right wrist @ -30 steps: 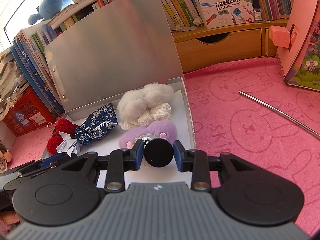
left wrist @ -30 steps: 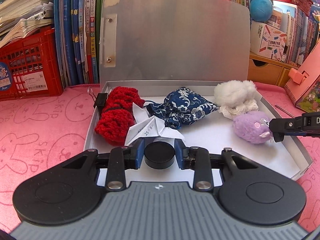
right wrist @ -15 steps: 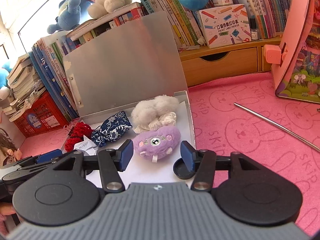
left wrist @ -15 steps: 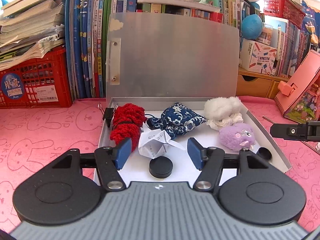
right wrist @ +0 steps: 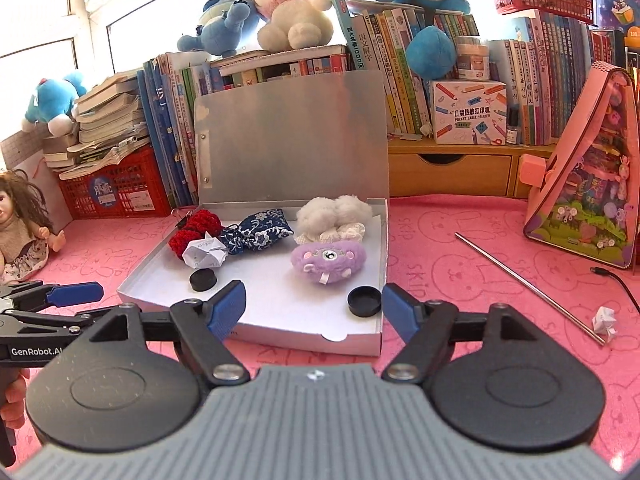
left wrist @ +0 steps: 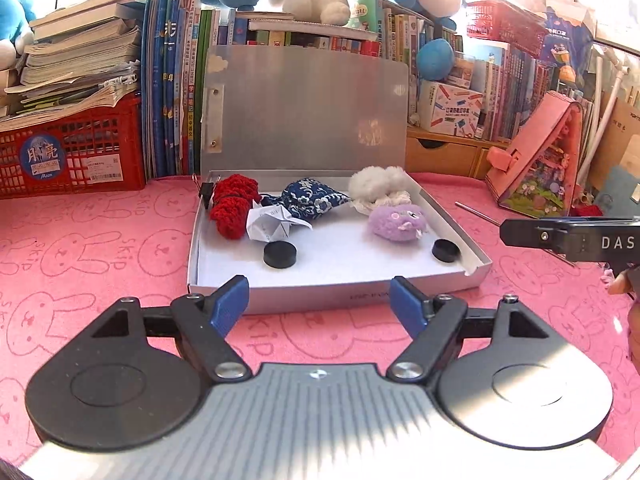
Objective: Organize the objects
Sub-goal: 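Open both tools to drop the black pucks in the box, then move the left tool to the green striped cloth bundle while the right tool approaches a black lid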
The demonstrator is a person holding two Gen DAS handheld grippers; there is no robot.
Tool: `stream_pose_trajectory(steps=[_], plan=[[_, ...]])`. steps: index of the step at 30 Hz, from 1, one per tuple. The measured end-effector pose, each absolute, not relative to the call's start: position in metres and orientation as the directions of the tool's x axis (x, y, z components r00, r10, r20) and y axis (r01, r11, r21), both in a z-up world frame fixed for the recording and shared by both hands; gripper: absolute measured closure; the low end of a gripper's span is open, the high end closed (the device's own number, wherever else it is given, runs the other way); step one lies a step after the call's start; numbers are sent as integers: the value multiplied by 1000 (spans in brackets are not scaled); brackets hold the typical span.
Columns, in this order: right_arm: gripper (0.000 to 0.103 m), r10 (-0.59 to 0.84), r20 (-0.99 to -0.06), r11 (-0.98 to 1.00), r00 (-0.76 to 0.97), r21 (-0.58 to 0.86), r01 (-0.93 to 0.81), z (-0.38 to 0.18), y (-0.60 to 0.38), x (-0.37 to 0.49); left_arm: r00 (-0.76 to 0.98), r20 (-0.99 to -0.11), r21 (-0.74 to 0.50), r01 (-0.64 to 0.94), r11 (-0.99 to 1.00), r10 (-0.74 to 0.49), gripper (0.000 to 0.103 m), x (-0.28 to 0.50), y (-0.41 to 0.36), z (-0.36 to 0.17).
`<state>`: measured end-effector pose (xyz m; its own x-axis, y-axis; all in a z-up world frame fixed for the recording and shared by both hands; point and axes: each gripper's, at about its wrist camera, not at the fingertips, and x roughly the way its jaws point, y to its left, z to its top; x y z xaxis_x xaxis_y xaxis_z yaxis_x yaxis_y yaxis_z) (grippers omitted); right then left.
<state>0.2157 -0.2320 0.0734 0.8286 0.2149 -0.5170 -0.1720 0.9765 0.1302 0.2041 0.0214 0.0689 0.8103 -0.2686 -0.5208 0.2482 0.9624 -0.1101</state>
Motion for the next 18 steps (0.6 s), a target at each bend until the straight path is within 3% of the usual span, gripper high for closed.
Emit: stream_pose_trajectory(steps=[18], plan=[[18, 260, -513, 965, 818, 165, -204, 37, -229, 132, 754, -530, -253, 297, 921, -389, 16, 124, 21, 44]])
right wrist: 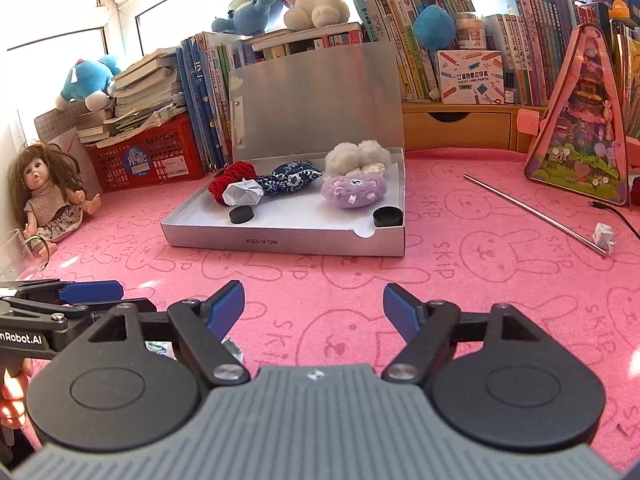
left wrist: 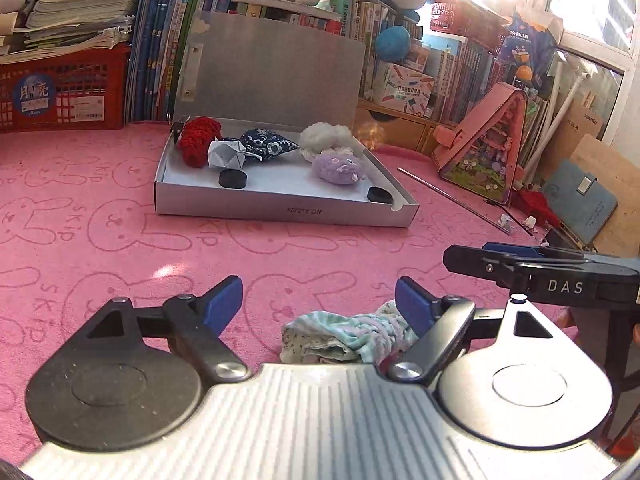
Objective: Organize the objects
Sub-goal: 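Move the left tool to the green striped cloth bundle while the right tool approaches a black lid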
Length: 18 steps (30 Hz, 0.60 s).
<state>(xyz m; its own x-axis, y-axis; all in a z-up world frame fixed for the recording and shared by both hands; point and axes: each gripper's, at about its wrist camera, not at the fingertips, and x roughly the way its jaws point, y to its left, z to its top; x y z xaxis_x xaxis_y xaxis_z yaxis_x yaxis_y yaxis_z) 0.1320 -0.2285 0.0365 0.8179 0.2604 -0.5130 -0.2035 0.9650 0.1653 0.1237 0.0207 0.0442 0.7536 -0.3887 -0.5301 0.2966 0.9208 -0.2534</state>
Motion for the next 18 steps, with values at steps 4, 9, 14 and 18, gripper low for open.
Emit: stream_pose_trajectory(steps=[4, 9, 14, 18], plan=[[17, 187, -509, 982, 840, 80, -170, 28, -230, 119, 761, -531, -244, 283, 927, -372, 13, 113, 10, 39], [16, 107, -493, 993, 864, 3, -121, 23, -240, 112, 810, -507, -187, 228, 956, -293, 8, 97, -11, 37], [14, 99, -489, 995, 867, 26, -99, 19, -255, 107, 795, -535, -180, 224, 958, -286, 6, 98, -30, 33], [12, 105, -492, 994, 864, 49, -93, 14, -263, 101, 780, -569, -170, 200, 965, -261, 6, 104, -42, 26]])
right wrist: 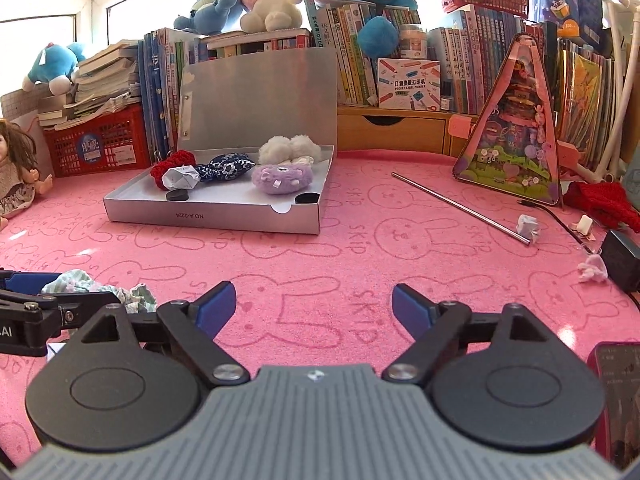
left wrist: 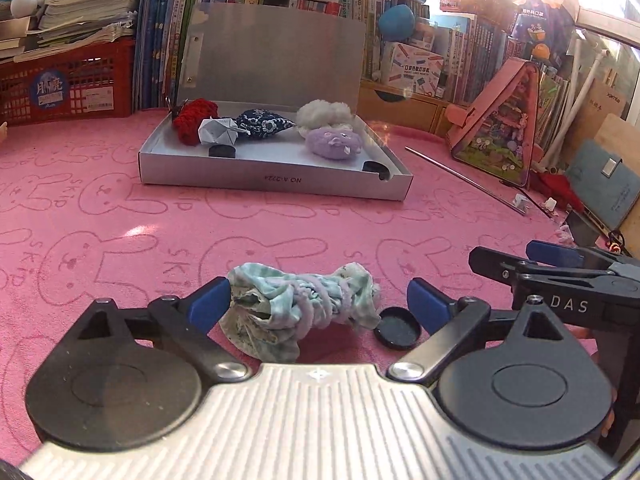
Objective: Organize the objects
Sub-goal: 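Move the left tool to the green striped cloth bundle while the right tool approaches a black lid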
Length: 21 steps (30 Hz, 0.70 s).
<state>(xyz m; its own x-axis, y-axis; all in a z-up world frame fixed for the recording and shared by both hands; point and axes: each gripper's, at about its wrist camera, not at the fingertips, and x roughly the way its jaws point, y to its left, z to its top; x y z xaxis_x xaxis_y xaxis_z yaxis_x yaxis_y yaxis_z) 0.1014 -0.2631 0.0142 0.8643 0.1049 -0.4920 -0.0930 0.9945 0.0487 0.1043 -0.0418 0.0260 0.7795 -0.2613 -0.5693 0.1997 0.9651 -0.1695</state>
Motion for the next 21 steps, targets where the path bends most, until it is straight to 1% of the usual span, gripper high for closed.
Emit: stream_pose_trajectory(steps=[11, 14, 17, 21], plan=[[10, 157, -505, 987, 849, 62, -146, 4, -261, 94, 779, -611, -107, 97, 989, -143, 6, 127, -56, 12], [10, 175, -508, 984, 843, 57, -170, 2, -256, 92, 760, -639, -95, 80, 992, -122, 6, 134, -57, 7], [9, 195, -517, 979, 834, 53, -196, -1, -250, 92, 754, -652, -28, 86, 996, -83, 5, 137, -62, 4], [9, 193, -527, 976, 828, 13, -220, -3, -239, 90, 756, -648, -35, 96, 995, -96, 6, 137, -60, 4]])
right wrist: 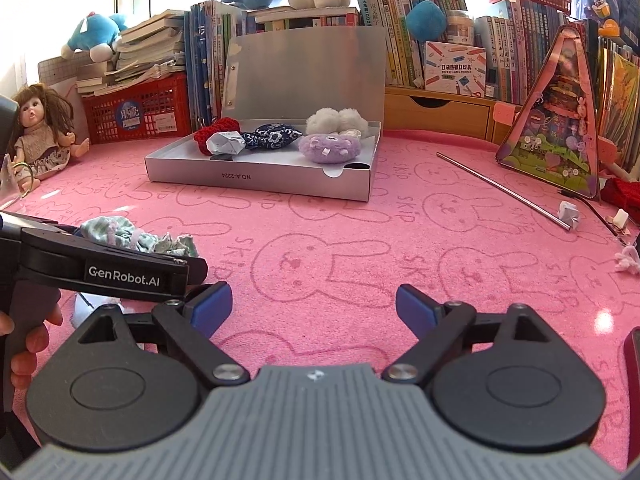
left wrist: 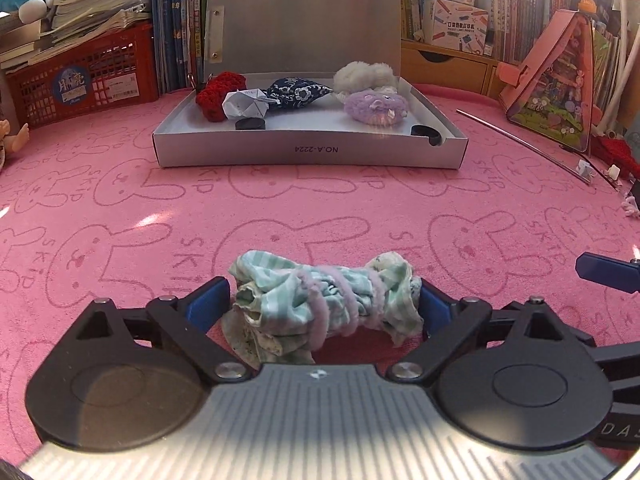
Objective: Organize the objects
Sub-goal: 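Close the left tool on the green cloth bundle while the right tool closes on the black lid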
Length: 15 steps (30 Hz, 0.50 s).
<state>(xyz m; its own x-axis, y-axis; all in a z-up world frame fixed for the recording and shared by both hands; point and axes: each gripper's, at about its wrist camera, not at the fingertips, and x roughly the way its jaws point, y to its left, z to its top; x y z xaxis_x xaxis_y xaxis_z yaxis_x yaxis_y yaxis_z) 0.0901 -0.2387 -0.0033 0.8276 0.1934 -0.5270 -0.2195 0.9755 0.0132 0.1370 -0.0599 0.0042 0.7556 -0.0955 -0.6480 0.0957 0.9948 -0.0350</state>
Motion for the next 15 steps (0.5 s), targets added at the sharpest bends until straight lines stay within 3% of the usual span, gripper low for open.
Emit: stream_pose_trajectory(steps=[5, 15], plan=[[9, 208, -531, 958, 821, -57, -279, -5, -222, 86, 769, -626, -57, 120, 991, -130, 16, 132, -49, 11], [12, 242, -564, 922, 789, -119, -368, -8, -196, 87, 844, -528, -6, 114, 994, -100, 17, 119, -16, 37]])
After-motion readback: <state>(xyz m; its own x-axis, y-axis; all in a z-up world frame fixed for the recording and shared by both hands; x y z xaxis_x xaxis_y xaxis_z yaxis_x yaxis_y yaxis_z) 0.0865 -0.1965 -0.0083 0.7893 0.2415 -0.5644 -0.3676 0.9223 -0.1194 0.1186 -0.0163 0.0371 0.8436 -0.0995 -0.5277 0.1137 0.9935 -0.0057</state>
